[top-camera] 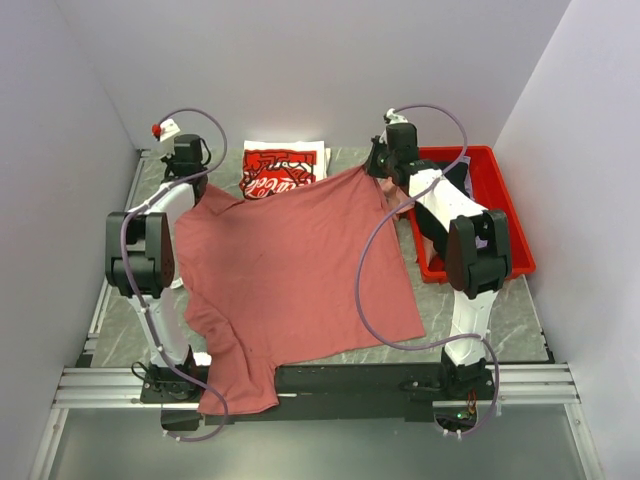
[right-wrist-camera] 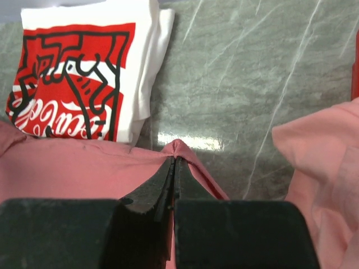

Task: Fold and stack the t-shirts
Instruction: Fold the tshirt

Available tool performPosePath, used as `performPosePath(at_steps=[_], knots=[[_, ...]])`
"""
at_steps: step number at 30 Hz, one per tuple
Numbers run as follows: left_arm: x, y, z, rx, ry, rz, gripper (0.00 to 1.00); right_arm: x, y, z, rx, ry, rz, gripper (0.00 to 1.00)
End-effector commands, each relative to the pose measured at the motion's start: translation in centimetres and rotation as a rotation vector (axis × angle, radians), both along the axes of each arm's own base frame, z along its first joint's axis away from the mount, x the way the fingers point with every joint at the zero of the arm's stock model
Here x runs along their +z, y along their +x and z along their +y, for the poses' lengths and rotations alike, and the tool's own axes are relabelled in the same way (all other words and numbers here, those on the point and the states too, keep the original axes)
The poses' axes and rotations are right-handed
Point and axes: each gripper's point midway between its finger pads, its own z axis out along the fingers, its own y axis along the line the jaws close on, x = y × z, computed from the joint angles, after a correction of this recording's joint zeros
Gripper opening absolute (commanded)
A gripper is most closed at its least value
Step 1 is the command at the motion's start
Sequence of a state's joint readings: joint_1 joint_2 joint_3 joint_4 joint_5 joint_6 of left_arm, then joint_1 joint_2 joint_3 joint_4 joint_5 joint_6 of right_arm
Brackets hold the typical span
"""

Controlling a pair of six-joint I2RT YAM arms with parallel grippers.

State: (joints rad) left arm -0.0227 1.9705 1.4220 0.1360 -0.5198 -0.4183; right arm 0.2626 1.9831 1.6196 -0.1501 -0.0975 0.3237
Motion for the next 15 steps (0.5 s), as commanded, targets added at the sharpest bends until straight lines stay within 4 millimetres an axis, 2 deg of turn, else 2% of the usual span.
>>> performPosePath(at_steps=[1, 5, 8, 9, 10, 11, 12, 13, 14, 15], knots=[[3.8, -1.9, -0.1, 0.030, -0.062, -0.072, 0.01, 1.5, -0.3, -0.5, 0.014, -0.011, -0.029, 0.00], [3.6, -4.5, -0.2, 0.083, -0.142, -0.059, 0.01, 1.3, -1.1, -1.0, 0.019, -0.037, -0.018, 0.00], [2.8, -7.4, -0.4, 0.116, -0.198, -0.020, 0.01, 1.7, -1.8, -1.3, 0.023, -0.051, -0.018, 0.00], [3.4, -8.4, -0.4, 0.126, -0.212, -0.024, 0.01, 1.8, -1.9, -1.3, 0.024, -0.055, -0.019, 0.00], [2.5, -9.6, -0.3, 0.141, -0.221, 0.000, 0.01, 1.7, -2.1, -1.4, 0.022, -0.061, -0.018, 0.00], [2.5, -10.3, -0.3, 0.167, -0.250, -0.010, 0.01, 1.6, -2.2, -1.6, 0.024, -0.071, -0.018, 0.00], [3.5, -11.2, -0.4, 0.171, -0.271, -0.032, 0.01, 1.8, -2.4, -1.6, 0.025, -0.075, -0.024, 0.00], [2.2, -12.4, -0.6, 0.172, -0.283, -0.001, 0.01, 1.7, -2.6, -1.7, 0.026, -0.080, -0.021, 0.00], [2.2, -13.0, -0.9, 0.174, -0.309, -0.009, 0.01, 1.7, -2.7, -1.9, 0.030, -0.092, -0.020, 0.00], [3.2, -13.9, -1.2, 0.171, -0.328, -0.030, 0.01, 1.5, -2.9, -2.0, 0.032, -0.099, -0.009, 0.00]])
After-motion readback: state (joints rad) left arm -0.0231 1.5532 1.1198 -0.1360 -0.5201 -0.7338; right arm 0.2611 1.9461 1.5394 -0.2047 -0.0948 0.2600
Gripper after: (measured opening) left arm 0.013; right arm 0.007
